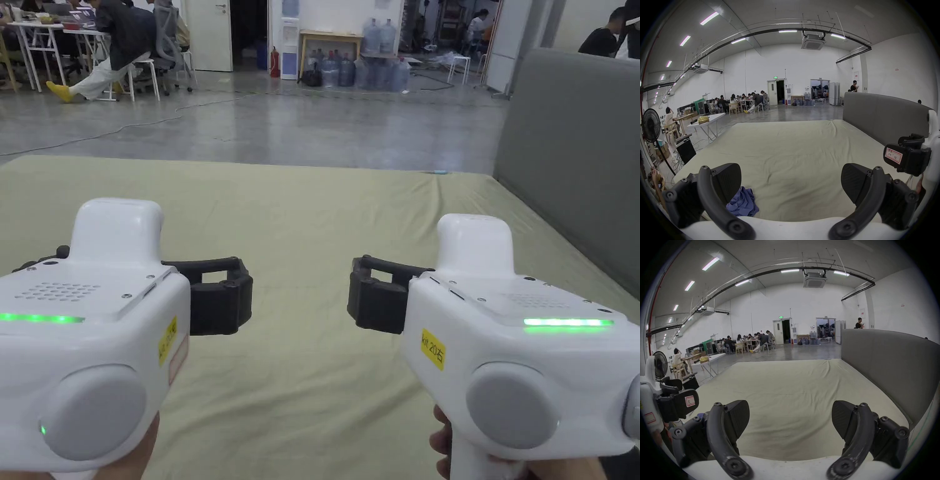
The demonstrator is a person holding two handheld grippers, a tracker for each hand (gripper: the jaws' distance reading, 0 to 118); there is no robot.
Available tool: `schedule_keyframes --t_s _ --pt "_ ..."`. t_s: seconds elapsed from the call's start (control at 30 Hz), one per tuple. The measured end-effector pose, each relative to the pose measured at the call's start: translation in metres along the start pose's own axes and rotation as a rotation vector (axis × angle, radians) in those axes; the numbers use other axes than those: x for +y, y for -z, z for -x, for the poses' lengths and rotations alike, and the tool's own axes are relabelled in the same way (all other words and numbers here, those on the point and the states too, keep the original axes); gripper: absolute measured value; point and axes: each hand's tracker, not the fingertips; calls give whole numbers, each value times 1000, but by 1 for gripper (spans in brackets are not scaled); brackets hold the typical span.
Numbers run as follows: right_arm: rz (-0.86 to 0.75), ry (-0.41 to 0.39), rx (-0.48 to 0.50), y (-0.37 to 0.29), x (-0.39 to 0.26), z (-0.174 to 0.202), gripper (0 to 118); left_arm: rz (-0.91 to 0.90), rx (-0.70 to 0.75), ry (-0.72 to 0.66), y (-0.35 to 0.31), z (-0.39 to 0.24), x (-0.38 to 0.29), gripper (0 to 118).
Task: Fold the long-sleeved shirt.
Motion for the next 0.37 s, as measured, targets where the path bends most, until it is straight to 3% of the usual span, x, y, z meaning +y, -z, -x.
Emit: schedule_keyframes --t_s 0.1,0.37 --pt "2 5 35 0 0 -2 103 0 4 -2 0 1 0 118" --pt "10 4 3 1 1 -2 103 0 3 1 -1 1 1 118"
